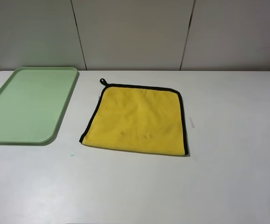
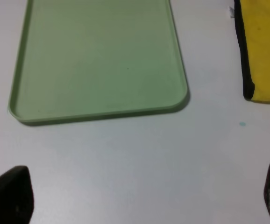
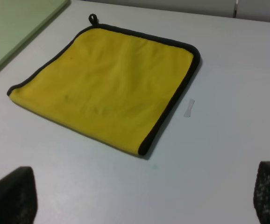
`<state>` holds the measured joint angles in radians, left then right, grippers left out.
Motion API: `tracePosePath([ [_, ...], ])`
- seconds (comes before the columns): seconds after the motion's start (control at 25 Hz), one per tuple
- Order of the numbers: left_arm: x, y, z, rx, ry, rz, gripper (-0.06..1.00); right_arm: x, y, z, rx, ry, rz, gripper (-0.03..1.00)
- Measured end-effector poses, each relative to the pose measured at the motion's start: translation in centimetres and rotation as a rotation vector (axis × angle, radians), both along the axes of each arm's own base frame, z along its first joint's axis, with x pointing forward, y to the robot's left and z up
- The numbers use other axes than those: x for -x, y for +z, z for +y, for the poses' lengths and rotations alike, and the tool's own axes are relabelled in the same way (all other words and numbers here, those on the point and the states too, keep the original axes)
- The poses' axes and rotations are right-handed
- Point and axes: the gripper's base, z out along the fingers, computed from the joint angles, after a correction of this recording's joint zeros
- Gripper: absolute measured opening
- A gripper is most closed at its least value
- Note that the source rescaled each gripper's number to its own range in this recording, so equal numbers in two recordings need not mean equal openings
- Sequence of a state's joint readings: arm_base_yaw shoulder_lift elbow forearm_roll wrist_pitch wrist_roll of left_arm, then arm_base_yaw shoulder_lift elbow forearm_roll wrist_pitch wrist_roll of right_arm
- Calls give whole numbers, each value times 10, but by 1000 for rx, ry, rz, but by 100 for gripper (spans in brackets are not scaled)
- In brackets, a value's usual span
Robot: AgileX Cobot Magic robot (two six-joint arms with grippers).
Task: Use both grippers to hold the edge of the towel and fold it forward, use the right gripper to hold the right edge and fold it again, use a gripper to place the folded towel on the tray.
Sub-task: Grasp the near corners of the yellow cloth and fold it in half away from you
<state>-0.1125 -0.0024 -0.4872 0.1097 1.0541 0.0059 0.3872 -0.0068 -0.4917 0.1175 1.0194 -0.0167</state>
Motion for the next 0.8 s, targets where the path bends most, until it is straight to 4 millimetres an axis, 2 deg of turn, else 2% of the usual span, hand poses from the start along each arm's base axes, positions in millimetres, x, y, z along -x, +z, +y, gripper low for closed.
tracePosePath([
  [0.8, 0, 0, 0, 5, 3, 0, 98, 0, 0, 0, 0, 0, 0, 100],
])
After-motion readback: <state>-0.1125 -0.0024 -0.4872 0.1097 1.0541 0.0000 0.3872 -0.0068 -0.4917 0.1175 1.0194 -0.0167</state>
